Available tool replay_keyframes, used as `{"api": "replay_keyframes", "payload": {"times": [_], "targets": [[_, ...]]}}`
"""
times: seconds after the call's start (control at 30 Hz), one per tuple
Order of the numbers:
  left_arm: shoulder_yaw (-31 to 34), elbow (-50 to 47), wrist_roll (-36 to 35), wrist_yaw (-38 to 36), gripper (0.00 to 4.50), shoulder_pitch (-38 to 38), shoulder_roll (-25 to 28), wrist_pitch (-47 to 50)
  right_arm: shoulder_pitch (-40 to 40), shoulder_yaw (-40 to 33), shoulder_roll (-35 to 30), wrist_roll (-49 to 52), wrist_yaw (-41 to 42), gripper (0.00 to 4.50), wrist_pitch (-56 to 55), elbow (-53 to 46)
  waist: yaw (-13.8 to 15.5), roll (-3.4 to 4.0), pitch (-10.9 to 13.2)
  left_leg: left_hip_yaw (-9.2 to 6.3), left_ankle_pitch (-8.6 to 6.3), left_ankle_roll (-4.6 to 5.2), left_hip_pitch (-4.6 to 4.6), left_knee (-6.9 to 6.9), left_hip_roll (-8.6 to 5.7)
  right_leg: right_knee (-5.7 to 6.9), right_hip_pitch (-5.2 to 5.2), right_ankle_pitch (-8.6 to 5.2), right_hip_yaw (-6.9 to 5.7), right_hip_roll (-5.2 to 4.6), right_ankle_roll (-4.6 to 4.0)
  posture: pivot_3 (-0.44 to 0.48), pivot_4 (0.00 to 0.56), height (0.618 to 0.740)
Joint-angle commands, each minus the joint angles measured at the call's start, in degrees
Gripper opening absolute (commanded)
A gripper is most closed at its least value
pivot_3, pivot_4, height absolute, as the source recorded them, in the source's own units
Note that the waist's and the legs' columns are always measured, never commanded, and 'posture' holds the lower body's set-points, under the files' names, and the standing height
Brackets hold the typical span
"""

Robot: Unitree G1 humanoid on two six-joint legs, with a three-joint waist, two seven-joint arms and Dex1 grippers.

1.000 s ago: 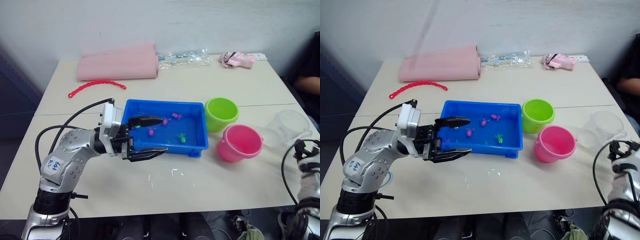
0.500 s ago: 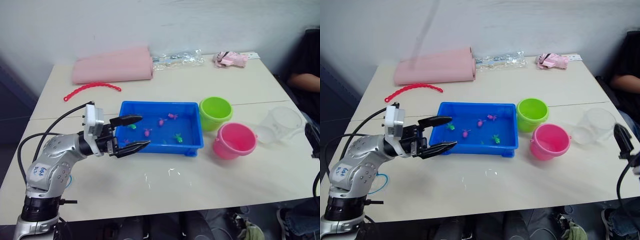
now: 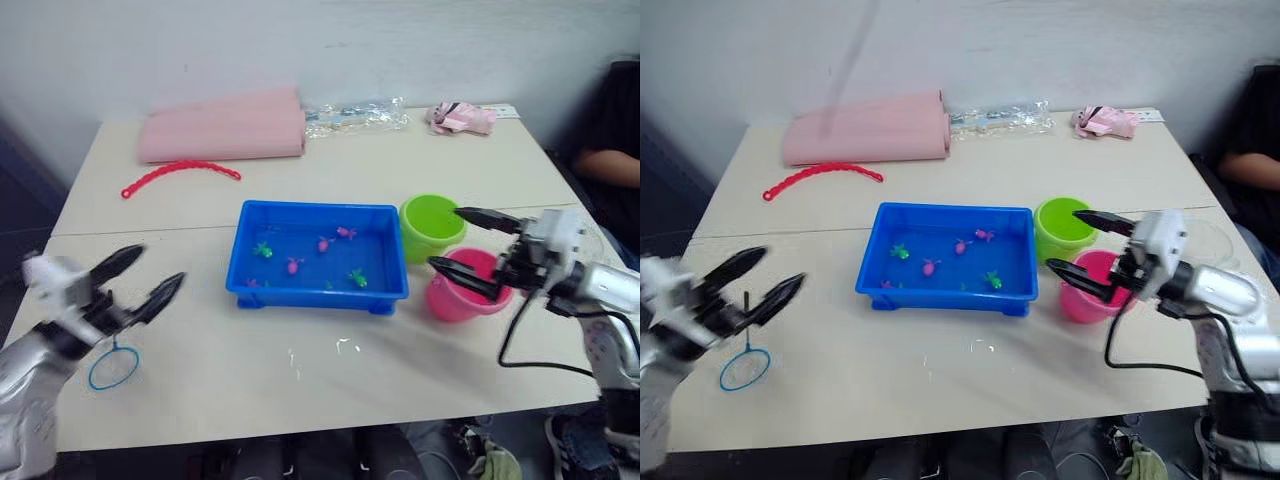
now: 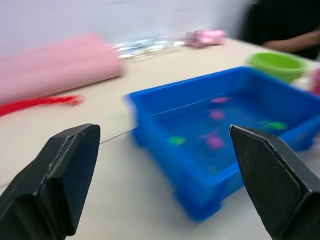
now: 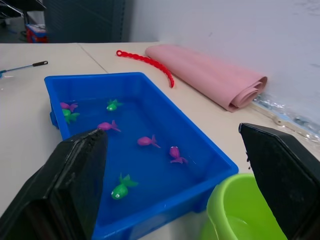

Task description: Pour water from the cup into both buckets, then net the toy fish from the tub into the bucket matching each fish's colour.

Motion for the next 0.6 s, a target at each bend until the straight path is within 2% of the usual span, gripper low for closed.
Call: {"api": "replay_keyframes", "payload": {"times": [0.03,0.17,0.23,0.27,0.33,0.37,0.47,0.6], "targets": [[12.99,-1.98,0.01,3.13,4.5,9.54,-3.86,-4.84,-3.82,3.58,1.89,-2.02,3.19,4.46,-1.99,2.8,0.13,-0.05,0.01,-0.01,-0.02,-0.03,-0.01,0.01,0.0,-0.04,-0.02,-0.02,-0.02,-0.02,-0.04,0.0,0.15,0.74],[19.72,-1.83,-1.68,5.2,4.5,18.32,-9.36,-5.94,-6.21,6.08,3.94,-2.09,6.26,4.46,-2.73,5.22,0.21,-0.05,0.07,-0.34,-0.07,0.1,-0.13,-0.01,-0.13,-0.29,0.25,0.0,-0.4,-0.23,0.0,0.0,0.15,0.74],[21.75,-1.24,-1.03,7.48,4.5,22.77,-12.34,-5.04,-6.84,7.05,5.1,-2.21,7.01,4.46,-2.93,5.63,-0.46,0.17,0.13,-1.74,0.02,0.55,-0.23,-0.17,-0.64,-0.8,1.29,0.04,-2.0,-0.68,0.08,0.0,0.15,0.74],[22.09,-1.02,-0.85,8.87,4.5,24.57,-13.35,-3.38,-6.97,7.25,5.48,-2.44,7.19,4.46,-3.25,5.79,-0.89,0.27,0.2,-2.12,0.14,0.61,-0.22,-0.27,-0.83,-0.83,1.53,0.05,-2.42,-0.83,0.11,0.0,0.15,0.74],[21.95,-1.12,-1.51,10.32,4.5,26.47,-14.22,-1.15,-6.9,7.28,5.83,-2.73,7.77,4.46,-3.78,5.95,-0.86,0.25,0.28,-4.24,0.64,0.75,-0.78,-0.23,-1.77,-0.85,2.15,-0.09,-4.57,-1.19,0.36,0.0,0.15,0.74],[21.59,-1.51,-1.72,10.58,4.5,27.27,-14.56,-0.86,-5.85,7.16,5.64,-2.26,8.91,4.46,-4.15,5.27,-0.29,0.24,0.3,-4.06,0.72,0.44,-0.77,0.0,-1.72,-0.52,1.9,-0.09,-4.25,-1.21,0.37,0.0,0.15,0.74],[20.43,-3.16,-2.5,12.99,4.5,28.86,-14.97,2.71,-0.69,6.36,4.0,-1.33,12.45,4.46,-5.43,1.78,3.16,0.24,0.44,-3.85,0.6,0.34,-0.77,0.04,-1.69,-0.91,1.88,-0.16,-3.89,-1.25,0.44,0.0,0.15,0.74],[18.2,-5.47,-5.64,14.75,4.5,27.41,-12.87,7.43,4.21,4.91,2.65,-1.99,14.26,4.46,-8.86,-0.8,3.52,0.21,0.43,-3.87,0.39,0.3,-0.74,-0.05,-1.54,-1.36,1.8,-0.01,-3.65,-1.67,0.27,0.0,0.15,0.74]]}}
